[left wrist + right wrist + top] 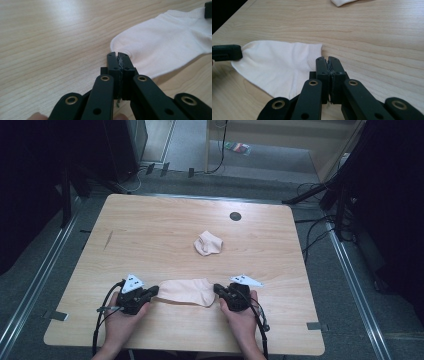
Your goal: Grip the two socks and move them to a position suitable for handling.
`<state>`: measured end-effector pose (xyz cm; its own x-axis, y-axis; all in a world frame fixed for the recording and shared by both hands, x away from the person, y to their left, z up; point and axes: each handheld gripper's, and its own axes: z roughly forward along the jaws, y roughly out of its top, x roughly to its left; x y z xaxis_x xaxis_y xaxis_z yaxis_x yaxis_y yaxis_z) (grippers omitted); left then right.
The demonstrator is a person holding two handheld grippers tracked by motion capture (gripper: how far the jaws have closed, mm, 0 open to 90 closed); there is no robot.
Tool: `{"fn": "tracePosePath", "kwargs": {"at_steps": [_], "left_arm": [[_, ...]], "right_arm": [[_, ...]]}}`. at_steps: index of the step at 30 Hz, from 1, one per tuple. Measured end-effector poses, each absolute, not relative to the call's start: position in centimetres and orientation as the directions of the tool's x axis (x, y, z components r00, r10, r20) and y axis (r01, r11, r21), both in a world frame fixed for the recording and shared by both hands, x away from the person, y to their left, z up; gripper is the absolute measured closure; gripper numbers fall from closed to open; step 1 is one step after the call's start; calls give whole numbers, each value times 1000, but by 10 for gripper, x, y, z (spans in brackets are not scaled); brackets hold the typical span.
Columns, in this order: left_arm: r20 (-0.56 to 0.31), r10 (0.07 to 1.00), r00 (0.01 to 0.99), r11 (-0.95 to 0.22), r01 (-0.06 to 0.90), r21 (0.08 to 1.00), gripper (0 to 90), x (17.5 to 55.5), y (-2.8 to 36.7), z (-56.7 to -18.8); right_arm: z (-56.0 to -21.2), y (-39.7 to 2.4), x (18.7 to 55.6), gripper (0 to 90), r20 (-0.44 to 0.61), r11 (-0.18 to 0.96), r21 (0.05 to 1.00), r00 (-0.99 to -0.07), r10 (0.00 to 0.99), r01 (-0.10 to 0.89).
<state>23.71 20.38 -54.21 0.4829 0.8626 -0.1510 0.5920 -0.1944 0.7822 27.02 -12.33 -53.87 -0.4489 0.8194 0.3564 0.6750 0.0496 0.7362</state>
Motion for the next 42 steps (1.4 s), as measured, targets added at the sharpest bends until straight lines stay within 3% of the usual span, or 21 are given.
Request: {"fn": "tracePosePath", "kwargs": {"at_steps": [10,14,15,16,18,19,22,29,34,35,42], "left_arm": [[-168,807,566,-242,577,780,900,224,206,-538],[-144,783,606,-288,557,779,900,219,196,-544],[-146,785,602,-284,559,779,871,219,195,-545],[-146,785,602,-284,559,779,777,219,195,-545],[-152,824,546,-213,548,809,570,220,198,-544],[-155,834,530,-182,529,829,498,220,202,-542],[-165,849,502,-129,500,856,396,222,211,-539],[-227,875,429,-11,485,875,288,242,241,-542],[-219,894,391,1,487,873,280,253,247,-546],[-181,913,364,-12,469,883,281,253,246,-546],[-145,922,359,-46,473,880,280,254,241,-550]], "right_arm": [[-532,-144,250,898,315,87,739,-457,832,668],[-539,-140,247,856,290,117,754,-487,824,647],[-540,-139,247,782,287,117,759,-490,824,641],[-540,-138,248,689,285,118,761,-492,823,638],[-540,-137,249,584,272,126,769,-499,823,627],[-539,-137,249,546,269,123,772,-496,826,623],[-536,-139,251,514,273,111,786,-501,821,609],[-525,-148,260,498,251,84,821,-489,836,565],[-513,-146,276,517,229,82,840,-486,843,536],[-510,-145,279,525,227,81,842,-485,844,534],[-499,-138,306,529,215,91,844,-490,844,528]]}}
